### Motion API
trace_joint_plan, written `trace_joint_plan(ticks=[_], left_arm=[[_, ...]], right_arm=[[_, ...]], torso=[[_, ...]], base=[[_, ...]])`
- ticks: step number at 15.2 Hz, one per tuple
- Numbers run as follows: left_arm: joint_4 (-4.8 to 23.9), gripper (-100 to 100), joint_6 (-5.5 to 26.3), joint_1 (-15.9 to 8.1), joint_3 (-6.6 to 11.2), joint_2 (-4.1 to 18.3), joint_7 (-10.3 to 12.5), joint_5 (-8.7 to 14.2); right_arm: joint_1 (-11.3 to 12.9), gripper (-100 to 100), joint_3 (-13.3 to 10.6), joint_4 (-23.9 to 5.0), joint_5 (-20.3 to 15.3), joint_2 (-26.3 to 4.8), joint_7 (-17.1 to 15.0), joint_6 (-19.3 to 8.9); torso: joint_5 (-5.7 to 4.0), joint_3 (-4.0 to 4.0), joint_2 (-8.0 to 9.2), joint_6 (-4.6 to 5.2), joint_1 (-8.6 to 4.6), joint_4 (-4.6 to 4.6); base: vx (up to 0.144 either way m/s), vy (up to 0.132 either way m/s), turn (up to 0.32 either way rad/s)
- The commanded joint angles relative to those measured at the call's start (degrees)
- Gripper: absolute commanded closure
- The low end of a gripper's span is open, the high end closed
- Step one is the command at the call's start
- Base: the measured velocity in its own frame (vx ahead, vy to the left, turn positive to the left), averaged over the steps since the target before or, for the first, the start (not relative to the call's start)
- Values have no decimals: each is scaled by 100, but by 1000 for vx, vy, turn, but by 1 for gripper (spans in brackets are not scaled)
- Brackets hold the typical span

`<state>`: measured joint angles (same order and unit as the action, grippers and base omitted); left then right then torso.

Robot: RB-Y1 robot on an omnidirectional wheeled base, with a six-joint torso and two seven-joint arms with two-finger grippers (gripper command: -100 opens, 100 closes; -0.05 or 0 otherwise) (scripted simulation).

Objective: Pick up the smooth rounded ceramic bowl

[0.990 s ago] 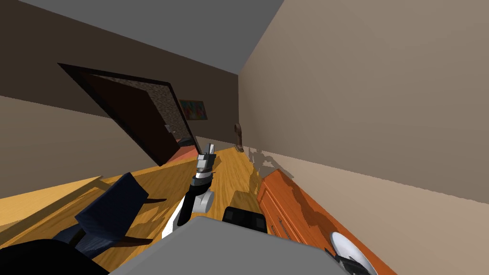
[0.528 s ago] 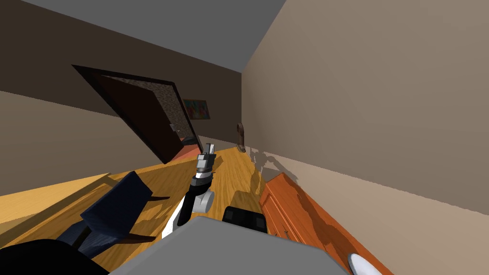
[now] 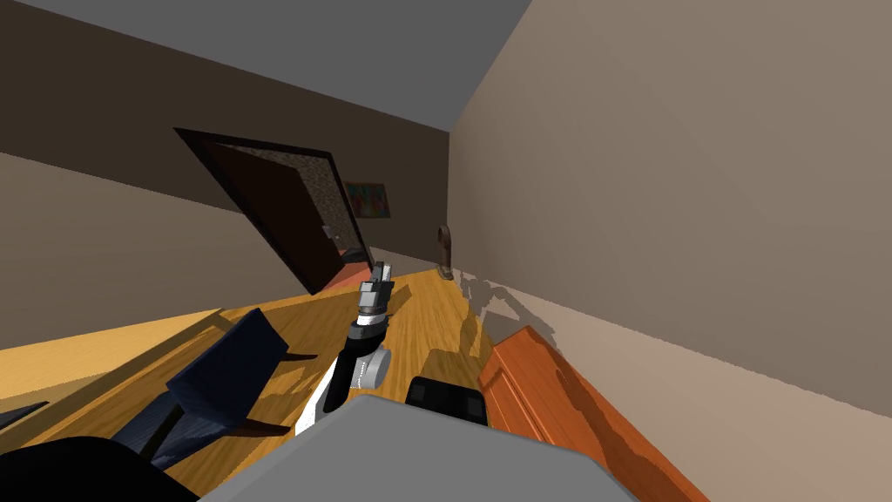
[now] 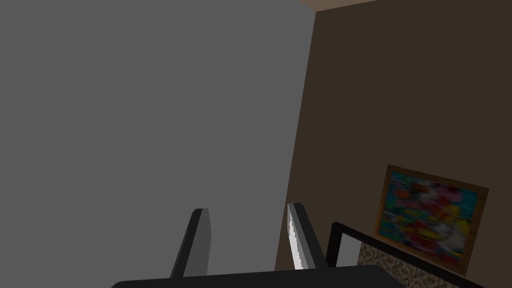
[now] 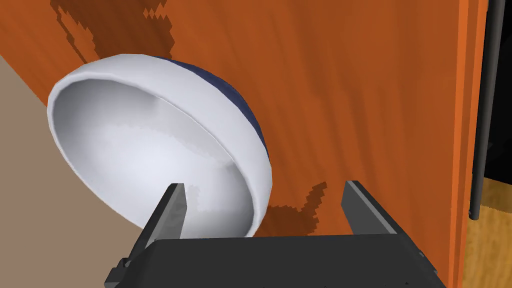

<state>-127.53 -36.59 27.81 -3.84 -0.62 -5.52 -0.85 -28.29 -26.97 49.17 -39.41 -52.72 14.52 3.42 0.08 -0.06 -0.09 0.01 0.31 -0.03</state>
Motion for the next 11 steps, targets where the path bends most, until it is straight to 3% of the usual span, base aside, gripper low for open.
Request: trace_joint_plan(ticks=[1,5,6,7,11], left_arm=[[0,0,0,0,0,0,0,0],[0,0,0,0,0,0,0,0],[0,0,0,0,0,0,0,0],[0,0,0,0,0,0,0,0],[0,0,0,-1,1,1,0,0]], right_arm=[[-35,-100,-113,-269,-111,22,98,-8],[-81,-100,-327,-583,-238,51,179,-57],[-8,-100,-268,-526,-198,71,157,-28],[85,-100,-311,-662,-209,276,210,-136],[176,-100,-331,-774,-212,480,265,-232]], torso=[[0,0,0,0,0,0],[0,1,1,1,1,0],[0,2,3,0,1,1],[0,5,9,1,-1,2],[-11,22,38,2,-45,9]], base=[[64,29,128],[67,25,88],[34,13,38],[-2,-40,64],[-25,-89,50]])
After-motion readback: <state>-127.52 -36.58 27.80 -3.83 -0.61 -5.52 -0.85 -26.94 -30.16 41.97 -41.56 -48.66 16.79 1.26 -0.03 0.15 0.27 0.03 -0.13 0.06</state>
